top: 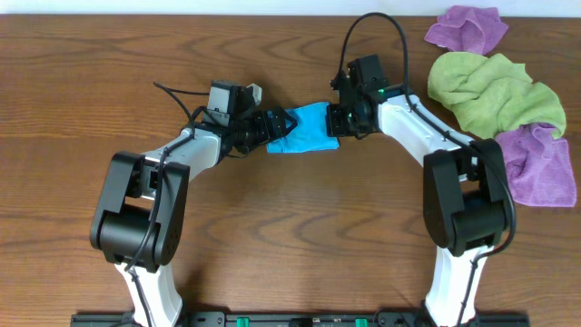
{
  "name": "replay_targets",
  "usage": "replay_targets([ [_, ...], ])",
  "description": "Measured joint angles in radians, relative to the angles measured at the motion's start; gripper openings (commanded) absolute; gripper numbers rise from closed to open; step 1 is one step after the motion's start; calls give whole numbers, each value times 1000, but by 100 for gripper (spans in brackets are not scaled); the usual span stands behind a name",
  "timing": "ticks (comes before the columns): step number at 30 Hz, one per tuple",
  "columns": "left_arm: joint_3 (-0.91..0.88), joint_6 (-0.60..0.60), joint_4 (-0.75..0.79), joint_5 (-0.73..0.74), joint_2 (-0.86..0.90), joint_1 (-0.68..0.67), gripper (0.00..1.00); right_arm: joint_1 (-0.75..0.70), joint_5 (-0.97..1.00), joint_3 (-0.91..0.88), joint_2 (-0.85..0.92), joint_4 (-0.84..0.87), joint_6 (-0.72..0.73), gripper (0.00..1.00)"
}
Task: Fold the cloth
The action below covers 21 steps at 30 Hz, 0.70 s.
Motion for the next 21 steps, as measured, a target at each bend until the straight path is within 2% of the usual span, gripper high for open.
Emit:
replay_targets([
  [4, 1, -3, -12, -18, 0, 0, 88, 7, -10, 0, 0, 3, 6, 2],
  [8, 1, -4, -15, -37, 0, -8, 86, 7, -15, 0, 0, 2, 10, 2],
  [10, 1, -4, -15, -46, 0, -13, 80, 7, -17, 0, 0, 2, 10, 1],
  [13, 0, -9, -20, -68, 0, -21, 65, 7, -18, 0, 0, 2, 13, 2],
  [14, -1, -8, -25, -83, 2, -24, 55, 7, -19, 0, 0, 2, 17, 2],
  [16, -3, -13, -27, -100, 6, -28, 45, 7, -27, 0, 0, 2, 19, 1],
  [17, -4, -10, -24, -101, 11, -28, 37, 7, -32, 0, 0, 2, 21, 2],
  [18, -4, -7, -23, -111, 14, -29, 24, 7, -36, 0, 0, 2, 23, 2],
  [21, -5, -18, -20, -119, 26, -30, 6, 7, -44, 0, 0, 2, 26, 2],
])
